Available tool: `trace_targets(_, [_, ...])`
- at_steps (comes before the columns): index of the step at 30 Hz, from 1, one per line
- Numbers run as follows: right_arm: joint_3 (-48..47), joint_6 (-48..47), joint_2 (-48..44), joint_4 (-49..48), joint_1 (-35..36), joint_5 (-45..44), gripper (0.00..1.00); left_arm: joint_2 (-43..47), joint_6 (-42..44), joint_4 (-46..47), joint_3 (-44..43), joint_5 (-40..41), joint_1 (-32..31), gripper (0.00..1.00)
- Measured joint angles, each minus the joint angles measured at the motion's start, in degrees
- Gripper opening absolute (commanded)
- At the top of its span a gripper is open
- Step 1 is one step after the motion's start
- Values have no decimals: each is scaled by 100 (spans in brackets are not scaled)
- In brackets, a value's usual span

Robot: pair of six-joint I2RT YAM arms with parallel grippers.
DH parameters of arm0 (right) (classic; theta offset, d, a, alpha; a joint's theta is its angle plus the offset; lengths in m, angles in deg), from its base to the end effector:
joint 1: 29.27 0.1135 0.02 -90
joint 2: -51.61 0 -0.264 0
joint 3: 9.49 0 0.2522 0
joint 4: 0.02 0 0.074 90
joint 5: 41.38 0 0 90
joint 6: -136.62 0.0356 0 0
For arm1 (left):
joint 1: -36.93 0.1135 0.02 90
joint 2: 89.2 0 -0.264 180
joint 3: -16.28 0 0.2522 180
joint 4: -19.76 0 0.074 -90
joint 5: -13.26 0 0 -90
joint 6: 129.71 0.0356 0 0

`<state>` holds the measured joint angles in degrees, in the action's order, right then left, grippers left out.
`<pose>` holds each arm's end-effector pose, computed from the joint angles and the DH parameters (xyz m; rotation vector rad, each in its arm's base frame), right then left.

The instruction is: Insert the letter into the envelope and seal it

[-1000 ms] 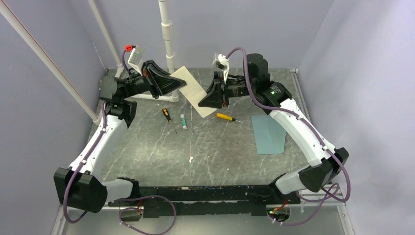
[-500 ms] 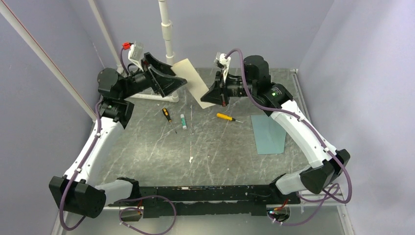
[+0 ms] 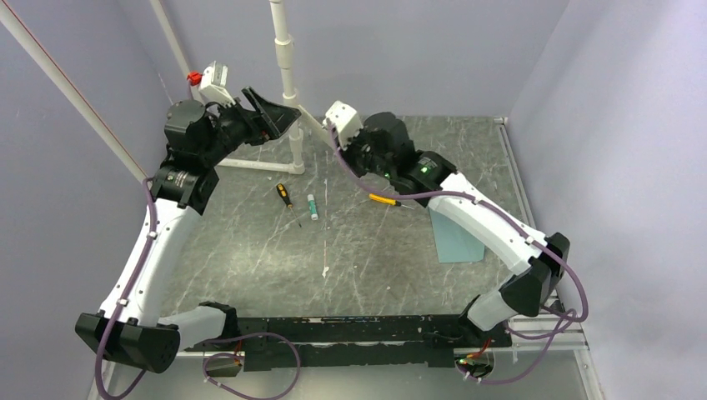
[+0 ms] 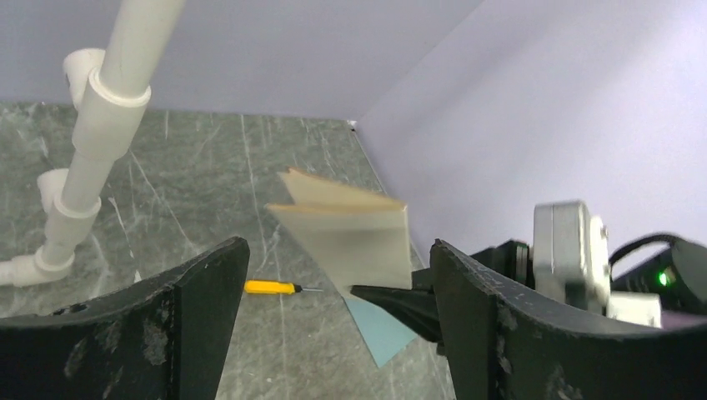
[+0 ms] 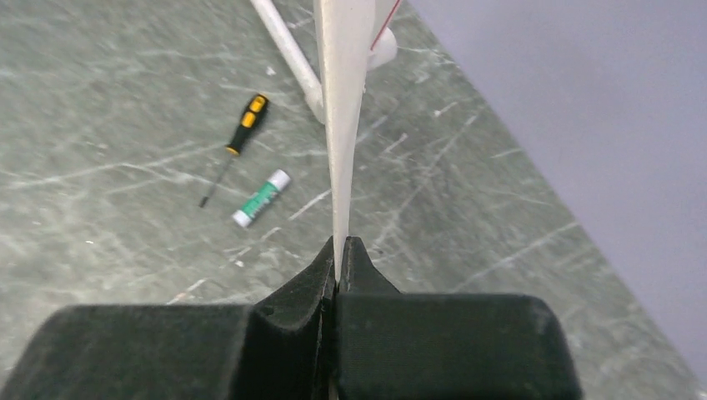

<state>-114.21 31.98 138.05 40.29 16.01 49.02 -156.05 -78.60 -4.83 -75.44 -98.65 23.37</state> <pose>0.2424 0.2451 0.4150 -0.9890 1.7065 0.3580 0.2419 -0.0720 0.4628 -0.0480 1.6587 -1.0062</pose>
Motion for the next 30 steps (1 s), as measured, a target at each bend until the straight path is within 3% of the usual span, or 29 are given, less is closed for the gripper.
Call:
trace_targets(6, [9, -671, 142, -103, 527, -1309, 0, -59, -645, -431, -31, 236, 0, 85])
trace_targets(10, [92, -1073, 170, -378, 730, -1963, 0, -197, -1106, -656, -50, 236, 0, 73])
trace_targets(15, [304, -1443, 229, -645, 885, -2448, 0, -446, -1539, -789, -81, 190, -2, 60])
trace_targets(22, [426, -1755, 411, -914, 1091, -2813, 0, -527, -1985, -826, -81, 186, -2, 59])
trace_targets(30, [426, -1825, 531, -992, 1156, -2920, 0, -645, -2205, -1156, -81, 232, -2, 10])
